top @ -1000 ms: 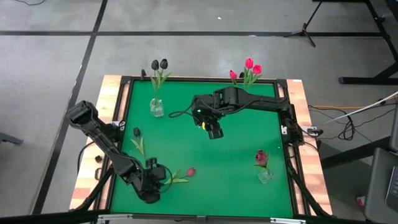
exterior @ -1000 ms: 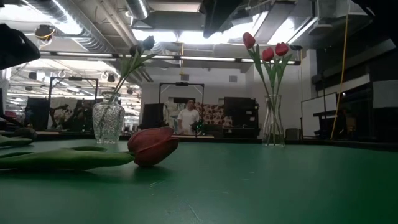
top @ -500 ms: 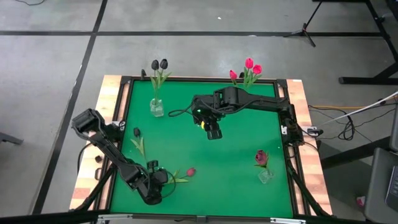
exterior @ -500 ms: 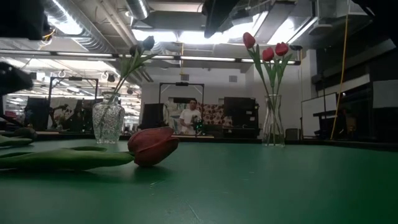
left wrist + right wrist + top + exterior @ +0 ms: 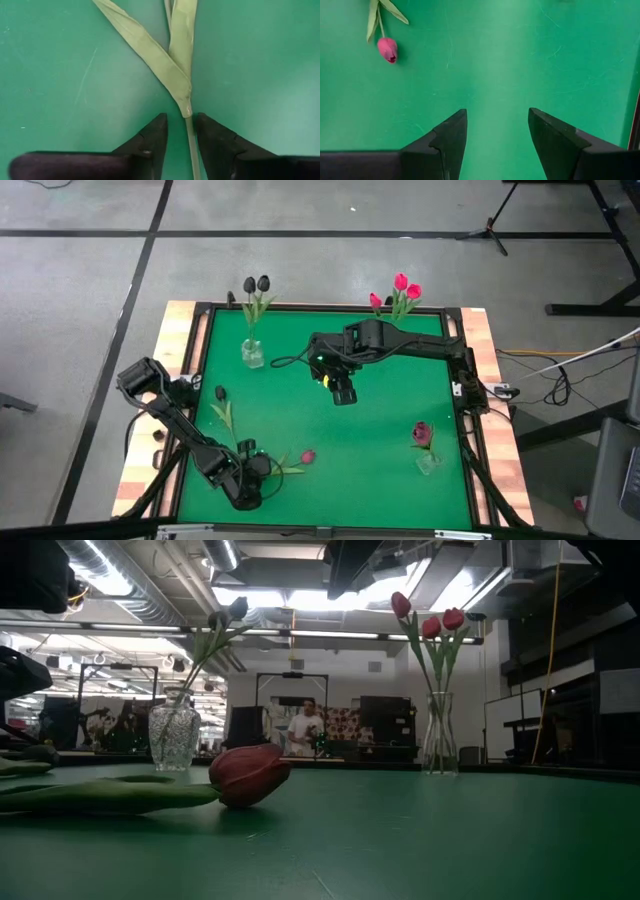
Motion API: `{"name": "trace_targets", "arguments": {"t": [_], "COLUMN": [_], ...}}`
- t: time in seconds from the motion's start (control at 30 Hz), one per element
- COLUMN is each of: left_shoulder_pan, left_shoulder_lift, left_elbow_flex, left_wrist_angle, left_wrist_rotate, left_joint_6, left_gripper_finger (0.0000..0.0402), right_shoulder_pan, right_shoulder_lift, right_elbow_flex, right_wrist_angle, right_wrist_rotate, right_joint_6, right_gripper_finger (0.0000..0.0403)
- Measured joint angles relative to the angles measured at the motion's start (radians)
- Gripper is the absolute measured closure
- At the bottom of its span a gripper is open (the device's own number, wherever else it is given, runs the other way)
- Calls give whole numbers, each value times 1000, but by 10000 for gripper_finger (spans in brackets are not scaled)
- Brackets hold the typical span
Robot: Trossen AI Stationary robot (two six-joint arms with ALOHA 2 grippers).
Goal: Sort flowers into vase by color
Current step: Put the red flower into the bottom transparent vase
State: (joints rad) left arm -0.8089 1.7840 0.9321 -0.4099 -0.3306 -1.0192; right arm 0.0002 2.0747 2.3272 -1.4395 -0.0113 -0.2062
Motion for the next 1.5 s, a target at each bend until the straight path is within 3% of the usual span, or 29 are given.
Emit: {"name": "trace_targets", "arguments": {"t": [0.23, 0.53, 0.8, 1.03, 1.27, 1.5], "left_shoulder_pan": [1, 1, 2, 2, 2, 4], "left_shoulder_lift": [2, -22, -119, -220, -311, -344], "left_elbow_flex": [-1, -4, -5, -5, -3, -3], "left_wrist_angle": [-1, -17, -46, -52, 9, 219], "left_wrist_rotate": [-1, -22, -170, -401, -736, -1040], "left_joint_6": [-30, -72, -71, -34, 67, 315], "left_gripper_finger": [392, 399, 401, 401, 401, 401], "right_shoulder_pan": [0, 7, 28, 67, 189, 337], "right_shoulder_lift": [0, -31, -165, -325, -454, -487], "right_elbow_flex": [0, -1, 27, 28, 28, 28], "right_wrist_angle": [-1, 0, 41, 138, 225, 182], "right_wrist_rotate": [0, -27, -93, -202, -209, -47], "right_joint_6": [0, -4, 1, 53, 75, 72], "right_gripper_finger": [194, 194, 194, 194, 194, 194]}}
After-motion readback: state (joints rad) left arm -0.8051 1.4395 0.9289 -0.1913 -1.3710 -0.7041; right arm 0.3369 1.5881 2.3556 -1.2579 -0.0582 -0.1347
